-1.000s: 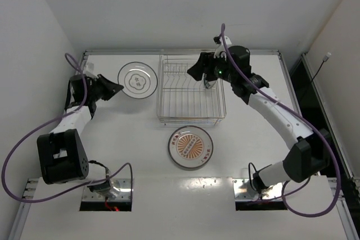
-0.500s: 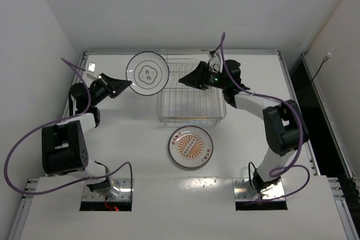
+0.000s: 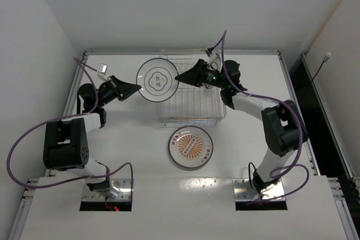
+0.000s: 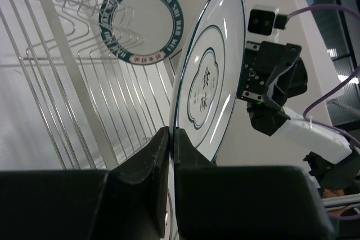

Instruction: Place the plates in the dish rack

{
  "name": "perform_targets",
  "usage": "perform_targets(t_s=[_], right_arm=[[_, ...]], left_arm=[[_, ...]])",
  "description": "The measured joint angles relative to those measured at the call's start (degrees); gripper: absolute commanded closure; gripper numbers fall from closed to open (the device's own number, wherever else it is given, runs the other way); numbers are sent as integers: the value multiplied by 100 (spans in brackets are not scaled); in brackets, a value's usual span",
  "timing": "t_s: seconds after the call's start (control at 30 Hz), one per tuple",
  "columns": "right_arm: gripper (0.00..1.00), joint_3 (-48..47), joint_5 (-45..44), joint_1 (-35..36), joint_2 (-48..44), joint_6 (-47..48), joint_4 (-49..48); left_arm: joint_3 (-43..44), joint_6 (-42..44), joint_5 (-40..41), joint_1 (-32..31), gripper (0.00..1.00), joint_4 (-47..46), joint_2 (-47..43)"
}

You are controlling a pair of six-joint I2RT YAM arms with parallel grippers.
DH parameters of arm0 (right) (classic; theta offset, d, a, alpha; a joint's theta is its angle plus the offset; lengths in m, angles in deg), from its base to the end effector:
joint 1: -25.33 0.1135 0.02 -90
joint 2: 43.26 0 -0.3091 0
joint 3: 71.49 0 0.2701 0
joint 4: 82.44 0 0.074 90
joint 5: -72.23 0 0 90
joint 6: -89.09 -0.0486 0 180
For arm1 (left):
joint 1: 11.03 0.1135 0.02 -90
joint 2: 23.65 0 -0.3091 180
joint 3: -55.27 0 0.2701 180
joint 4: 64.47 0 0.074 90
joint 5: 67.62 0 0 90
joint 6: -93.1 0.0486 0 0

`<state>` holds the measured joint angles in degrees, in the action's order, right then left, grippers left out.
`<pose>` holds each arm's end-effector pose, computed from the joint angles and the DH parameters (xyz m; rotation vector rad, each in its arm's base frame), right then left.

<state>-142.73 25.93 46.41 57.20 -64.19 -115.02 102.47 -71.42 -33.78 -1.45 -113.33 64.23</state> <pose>0.3806 0.1827 0.2920 -0.0612 1.8097 1.6817 0.3158 0.0124 0.2607 -0.3112 1.6904 -1.5656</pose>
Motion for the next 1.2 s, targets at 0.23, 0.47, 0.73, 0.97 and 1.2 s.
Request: perform_targets(t_s=[0.23,0.47,0.73,0.97,1.2], right_arm=[[99,-79,2,181,63,59,70],[100,-94,-684,133,0,452,1110],[100,-584,-3884,219,-1836,1768,4107],[100,-2378,-7138,579,-1443,2133,6089],[100,-3499,-8828,826,164,2354,7475]], left_arm=[[306,1049,103,-330,100,1453,-326],[455,1408,103,-382,73,1808,-520],[973,2133,629,-389,44,3309,-520],[1158,2522,1003,-389,44,4127,-409],[1211,2682,1126,-389,44,4500,-278]])
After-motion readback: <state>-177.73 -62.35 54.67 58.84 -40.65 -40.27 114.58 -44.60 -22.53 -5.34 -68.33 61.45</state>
